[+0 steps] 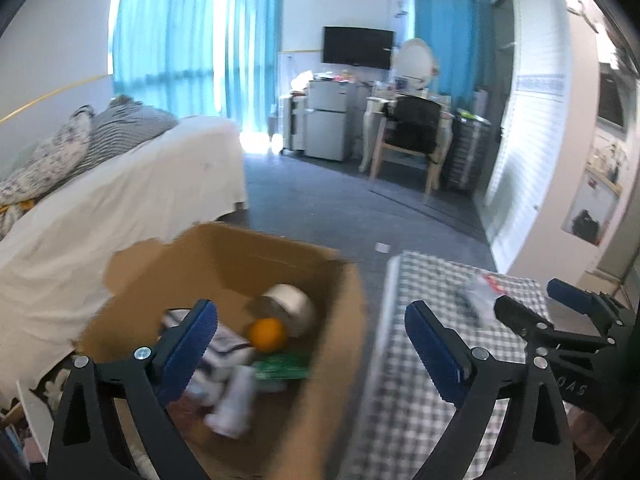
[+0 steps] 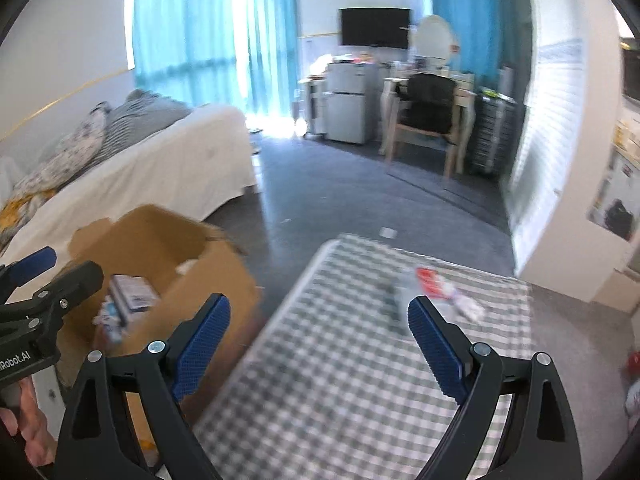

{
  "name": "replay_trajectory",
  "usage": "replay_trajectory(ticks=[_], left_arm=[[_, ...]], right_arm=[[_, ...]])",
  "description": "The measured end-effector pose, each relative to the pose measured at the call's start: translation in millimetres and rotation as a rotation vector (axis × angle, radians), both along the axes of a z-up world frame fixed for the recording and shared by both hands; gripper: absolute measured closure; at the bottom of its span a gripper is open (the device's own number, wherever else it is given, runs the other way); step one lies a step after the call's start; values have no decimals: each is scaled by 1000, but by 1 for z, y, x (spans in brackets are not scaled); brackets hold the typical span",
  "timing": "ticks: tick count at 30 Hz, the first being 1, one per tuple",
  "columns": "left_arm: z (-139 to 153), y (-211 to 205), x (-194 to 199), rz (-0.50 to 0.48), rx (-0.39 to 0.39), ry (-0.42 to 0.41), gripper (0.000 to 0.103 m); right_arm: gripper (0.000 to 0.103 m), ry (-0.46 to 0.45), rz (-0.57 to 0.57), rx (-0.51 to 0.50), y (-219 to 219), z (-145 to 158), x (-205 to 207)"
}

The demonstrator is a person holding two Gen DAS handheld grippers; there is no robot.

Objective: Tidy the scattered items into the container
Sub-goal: 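Move both tools back over the table toward the clear bag and tube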

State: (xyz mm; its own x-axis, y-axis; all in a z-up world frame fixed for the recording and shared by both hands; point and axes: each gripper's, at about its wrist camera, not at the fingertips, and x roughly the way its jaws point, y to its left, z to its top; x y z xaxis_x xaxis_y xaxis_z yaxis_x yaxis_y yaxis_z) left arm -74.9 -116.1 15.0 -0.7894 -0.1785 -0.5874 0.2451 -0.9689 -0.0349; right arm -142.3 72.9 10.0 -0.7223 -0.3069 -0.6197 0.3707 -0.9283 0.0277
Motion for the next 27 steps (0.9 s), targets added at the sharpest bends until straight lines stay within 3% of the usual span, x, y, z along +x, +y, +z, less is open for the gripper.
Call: replay_trajectory(ticks=[4, 9, 17, 27], left_arm=[[-1, 45, -15, -66, 9, 1, 0], [-7, 101, -33, -116, -45, -18, 0], [-26, 147, -65, -105, -49, -46, 0], [-59, 175, -98, -44, -62, -68, 0]], right_arm=[[11, 1, -74, -2, 54, 2, -2], [11, -11, -116, -7, 101, -2, -11], [11, -39, -43, 38, 143, -25, -29], [11, -39, 79, 92, 176, -55, -74]])
